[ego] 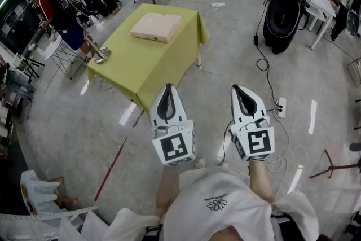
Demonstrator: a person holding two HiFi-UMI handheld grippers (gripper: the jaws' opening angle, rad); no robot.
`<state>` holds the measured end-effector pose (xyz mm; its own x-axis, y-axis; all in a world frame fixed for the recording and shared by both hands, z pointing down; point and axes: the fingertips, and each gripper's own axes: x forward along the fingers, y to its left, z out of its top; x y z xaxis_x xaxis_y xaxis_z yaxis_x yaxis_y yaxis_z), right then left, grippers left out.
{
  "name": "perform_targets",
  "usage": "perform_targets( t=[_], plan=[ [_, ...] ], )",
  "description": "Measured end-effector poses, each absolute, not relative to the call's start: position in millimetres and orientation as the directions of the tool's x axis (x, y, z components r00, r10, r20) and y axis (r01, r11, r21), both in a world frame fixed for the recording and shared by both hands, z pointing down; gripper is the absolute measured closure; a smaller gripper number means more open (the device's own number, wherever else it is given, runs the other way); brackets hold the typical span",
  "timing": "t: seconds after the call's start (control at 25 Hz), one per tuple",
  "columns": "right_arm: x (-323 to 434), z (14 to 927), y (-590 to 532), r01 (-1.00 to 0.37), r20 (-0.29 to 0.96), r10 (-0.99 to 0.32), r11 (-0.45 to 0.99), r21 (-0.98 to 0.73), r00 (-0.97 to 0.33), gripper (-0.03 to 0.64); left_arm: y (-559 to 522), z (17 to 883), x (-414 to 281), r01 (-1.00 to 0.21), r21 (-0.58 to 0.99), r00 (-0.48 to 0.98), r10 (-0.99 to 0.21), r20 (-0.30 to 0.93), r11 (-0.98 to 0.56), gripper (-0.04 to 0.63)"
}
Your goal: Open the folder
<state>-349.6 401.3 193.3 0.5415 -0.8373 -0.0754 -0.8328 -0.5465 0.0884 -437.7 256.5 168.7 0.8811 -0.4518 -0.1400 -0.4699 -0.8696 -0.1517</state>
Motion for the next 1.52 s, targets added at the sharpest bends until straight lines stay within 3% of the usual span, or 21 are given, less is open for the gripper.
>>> perform_targets(
  t=[1.0,1.52],
  plan=[
    [-324.1,208.2,458.3,-0.898,-0.094,-0.898,-0.437,0.059,0.431,0.604,318.0,179.5,-416.1,-0.536,-0.156,0.843,-0.516,-0.151,-0.830,0.580],
    [-256.5,230.0,433.4,-0.907,-0.110,-0.906,-0.416,0.066,0.408,0.604,259.8,199.4,-363.2,-0.588,-0.174,0.808,-0.562,-0.178,-0.790,0.580]
  ],
)
